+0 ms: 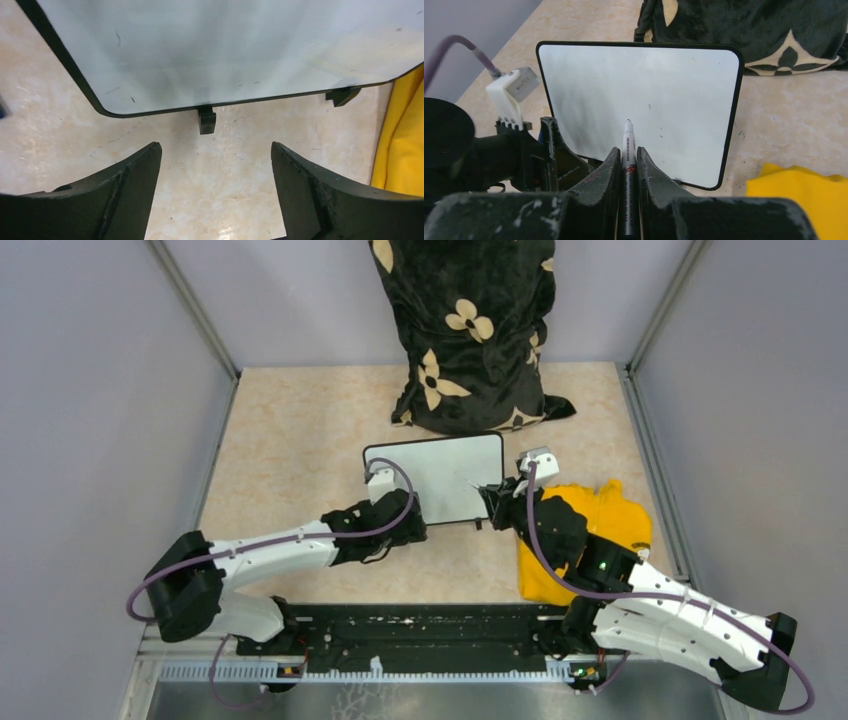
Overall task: Write a sentence on the whiteboard
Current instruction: Move the whiteboard stand to the center of the board, then write a sentence on the whiteboard.
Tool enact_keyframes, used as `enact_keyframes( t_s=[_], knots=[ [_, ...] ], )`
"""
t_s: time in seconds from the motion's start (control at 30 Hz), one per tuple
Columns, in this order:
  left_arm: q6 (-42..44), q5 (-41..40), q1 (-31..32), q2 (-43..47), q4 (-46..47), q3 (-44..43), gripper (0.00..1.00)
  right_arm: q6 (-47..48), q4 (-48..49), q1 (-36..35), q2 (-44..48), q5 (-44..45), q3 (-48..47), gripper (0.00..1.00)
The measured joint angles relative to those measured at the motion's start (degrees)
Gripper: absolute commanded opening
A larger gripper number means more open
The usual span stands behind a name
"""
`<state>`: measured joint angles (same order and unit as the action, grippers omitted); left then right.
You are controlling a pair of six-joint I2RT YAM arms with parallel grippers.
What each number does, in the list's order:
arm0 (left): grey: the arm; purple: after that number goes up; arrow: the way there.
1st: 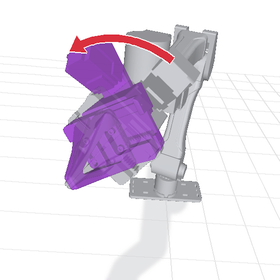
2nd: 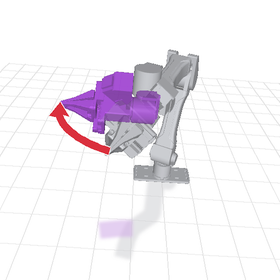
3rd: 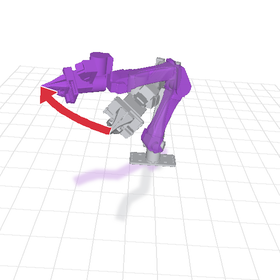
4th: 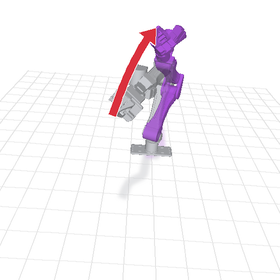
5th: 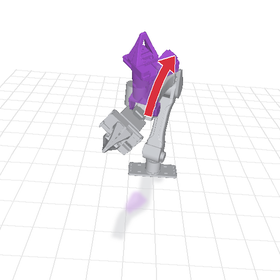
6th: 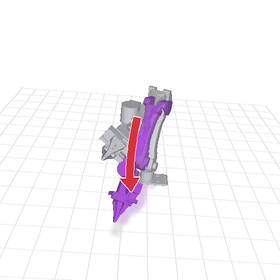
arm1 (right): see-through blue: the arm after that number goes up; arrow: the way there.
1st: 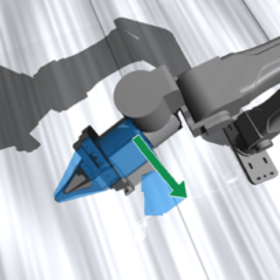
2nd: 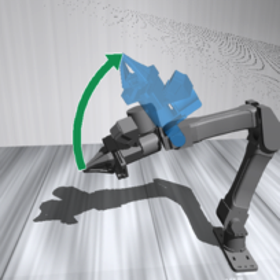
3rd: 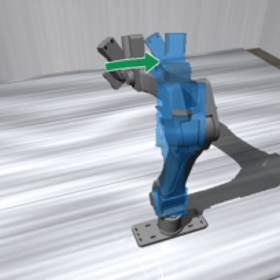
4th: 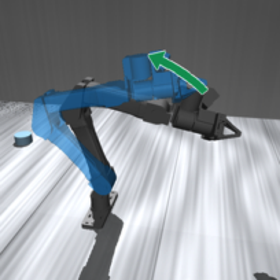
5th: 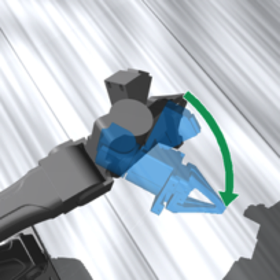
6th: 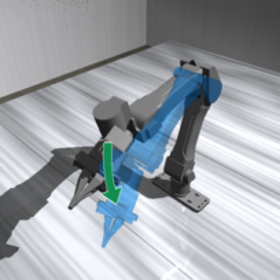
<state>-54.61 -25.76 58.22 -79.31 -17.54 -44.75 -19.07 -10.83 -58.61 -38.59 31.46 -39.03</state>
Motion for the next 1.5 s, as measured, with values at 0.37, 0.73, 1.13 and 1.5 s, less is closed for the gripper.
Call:
enact_keyframes(
  t_s=[0.37,0.73,1.13,1.5],
  knots=[
    [18.69,-0.07,-12.98,13.99,-1.4,-5.81,0.95,2.51,0.79,0.0,-0.9,0.26,-1.99,0.0],
    [26.03,15.1,-34.91,19.76,4.07,-6.45,0.98,6.12,7.74,0.0,-6.03,-1.88,-2.27,0.0],
    [24.09,16.46,-40.0,19.67,12.7,-3.61,0.99,5.4,10.47,0.0,-13.05,-1.75,-4.33,0.0],
    [14.82,6.86,-39.98,20.52,6.23,-1.44,0.99,4.35,12.07,0.0,-17.9,-2.78,-6.4,0.0]
  ],
)
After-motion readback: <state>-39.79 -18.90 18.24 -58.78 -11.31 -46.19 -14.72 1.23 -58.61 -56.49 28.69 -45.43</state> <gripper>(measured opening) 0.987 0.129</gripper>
